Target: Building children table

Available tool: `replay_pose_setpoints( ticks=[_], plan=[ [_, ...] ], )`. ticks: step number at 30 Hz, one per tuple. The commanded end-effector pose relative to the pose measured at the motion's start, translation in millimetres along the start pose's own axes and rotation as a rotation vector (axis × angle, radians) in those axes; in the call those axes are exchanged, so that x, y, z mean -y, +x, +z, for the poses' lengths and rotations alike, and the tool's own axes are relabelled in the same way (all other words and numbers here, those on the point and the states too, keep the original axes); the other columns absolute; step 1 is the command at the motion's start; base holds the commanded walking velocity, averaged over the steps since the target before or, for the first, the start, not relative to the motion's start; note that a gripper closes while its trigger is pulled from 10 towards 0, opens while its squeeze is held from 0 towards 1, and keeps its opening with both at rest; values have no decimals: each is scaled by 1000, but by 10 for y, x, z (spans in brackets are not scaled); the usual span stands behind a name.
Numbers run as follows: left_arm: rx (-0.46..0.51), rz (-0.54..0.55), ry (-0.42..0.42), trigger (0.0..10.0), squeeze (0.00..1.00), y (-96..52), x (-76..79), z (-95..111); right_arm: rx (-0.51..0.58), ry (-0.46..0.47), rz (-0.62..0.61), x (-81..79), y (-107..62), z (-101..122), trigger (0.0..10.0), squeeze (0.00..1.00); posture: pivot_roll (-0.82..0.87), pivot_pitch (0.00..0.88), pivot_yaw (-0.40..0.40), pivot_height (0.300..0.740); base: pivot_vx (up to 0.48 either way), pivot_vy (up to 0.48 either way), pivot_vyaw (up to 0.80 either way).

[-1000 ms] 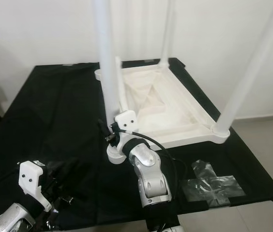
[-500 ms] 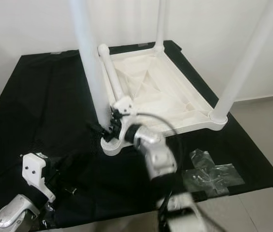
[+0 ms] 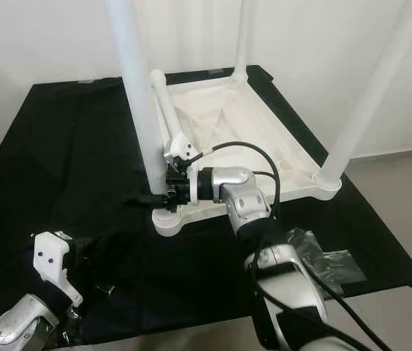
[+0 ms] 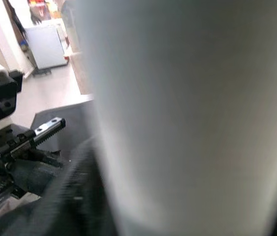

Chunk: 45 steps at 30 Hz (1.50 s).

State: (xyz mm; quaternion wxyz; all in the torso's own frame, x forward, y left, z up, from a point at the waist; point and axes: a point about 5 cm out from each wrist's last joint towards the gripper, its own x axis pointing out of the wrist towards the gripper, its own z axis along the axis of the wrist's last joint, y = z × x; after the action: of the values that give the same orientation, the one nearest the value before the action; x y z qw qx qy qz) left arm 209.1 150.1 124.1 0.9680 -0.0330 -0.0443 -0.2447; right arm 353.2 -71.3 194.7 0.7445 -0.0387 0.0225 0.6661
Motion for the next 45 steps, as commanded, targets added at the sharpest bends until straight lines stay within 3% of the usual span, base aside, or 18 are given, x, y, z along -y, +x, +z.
replay_pose_setpoints(
  ticks=[1, 12, 14, 15, 16, 17, 19, 22, 23, 30, 31, 33, 34, 35, 36, 40, 42, 45],
  plan=[
    [-20, 4, -2, 10000, 0, -22, -1, -51, 1, 29, 76, -59, 66, -70, 0, 0, 29, 67, 32, 740, 0, 0, 0],
    [-21, 0, -6, 10000, 0, -28, 6, -50, 5, 70, 74, -102, -81, -282, 0, 0, 27, 69, 32, 740, 0, 0, 0],
    [-20, 0, -6, 10000, 0, -31, 6, -49, -20, 89, 4, -125, -59, -368, 0, 0, 25, 72, 26, 740, 0, 0, 0],
    [-20, 1, -5, 10000, 0, -39, 3, -46, -72, 88, -258, -159, 72, -554, 0, 0, 18, 77, 16, 740, 0, 0, 0],
    [-20, 1, -5, 10000, 0, -39, 3, -46, -72, 88, -258, -159, 72, -554, 0, 0, 18, 77, 16, 740, 0, 0, 0],
    [-20, 2, -4, 10000, 0, -44, 1, -45, -89, 74, -411, -177, 135, -627, 0, 0, 18, 77, 16, 740, 0, 0, 0],
    [-16, 3, -3, 10000, 0, -45, -6, -30, -55, 237, -763, -357, 132, -806, 0, 0, 23, 87, 12, 740, 0, 0, 0],
    [-16, 5, -1, 10000, 0, -43, -16, -30, -42, 261, -824, -518, 147, -843, 0, 0, 26, 87, 18, 740, 0, 0, 0],
    [-17, 9, 2, 10000, 0, -42, -25, -33, -42, 216, -800, -528, 179, -808, 0, 0, 7, 79, 32, 740, 0, 0, 0],
    [-15, 8, 1, 10000, 0, -32, -32, -36, -56, 150, -801, -442, 129, -750, 0, 0, 13, 79, 16, 740, 0, 0, 0],
    [-13, 17, 2, 10000, 0, -36, -37, -34, -69, 137, -825, -446, 125, -737, 3333, 0, 17, 81, 17, 740, 0, 0, 0],
    [-13, 17, 2, 10000, 0, -36, -37, -34, -69, 137, -825, -446, 125, -737, 3333, 0, 17, 81, 17, 740, 0, 0, 0],
    [-11, 23, 4, 10000, 0, -38, -39, -31, -64, 144, -822, -451, 131, -707, 10000, 110, 15, 81, 17, 740, 0, 0, 0],
    [-11, 23, 4, 10000, 0, -38, -39, -31, -64, 144, -822, -451, 131, -707, 10000, 110, 15, 81, 17, 740, 0, 0, 0],
    [-11, 24, 3, 10000, 0, -36, -38, -30, -51, 146, -807, -436, 138, -640, 10000, 1000, 15, 82, 20, 740, 0, 0, 0],
    [-11, 19, 1, 10000, 0, -30, -34, -31, -32, 132, -748, -345, 139, -542, 10000, 1000, 15, 80, 19, 740, 0, 0, 0],
    [-11, 16, 0, 10000, 0, -16, -29, -32, 18, 117, -556, -198, 137, -412, 10000, 1000, 20, 75, 18, 740, 0, 0, 0],
    [-10, 16, 0, 10000, 0, -5, -27, -33, 56, 70, -360, -140, 123, -261, 10000, 1000, 20, 73, 16, 740, 0, 0, 0]
  ],
)
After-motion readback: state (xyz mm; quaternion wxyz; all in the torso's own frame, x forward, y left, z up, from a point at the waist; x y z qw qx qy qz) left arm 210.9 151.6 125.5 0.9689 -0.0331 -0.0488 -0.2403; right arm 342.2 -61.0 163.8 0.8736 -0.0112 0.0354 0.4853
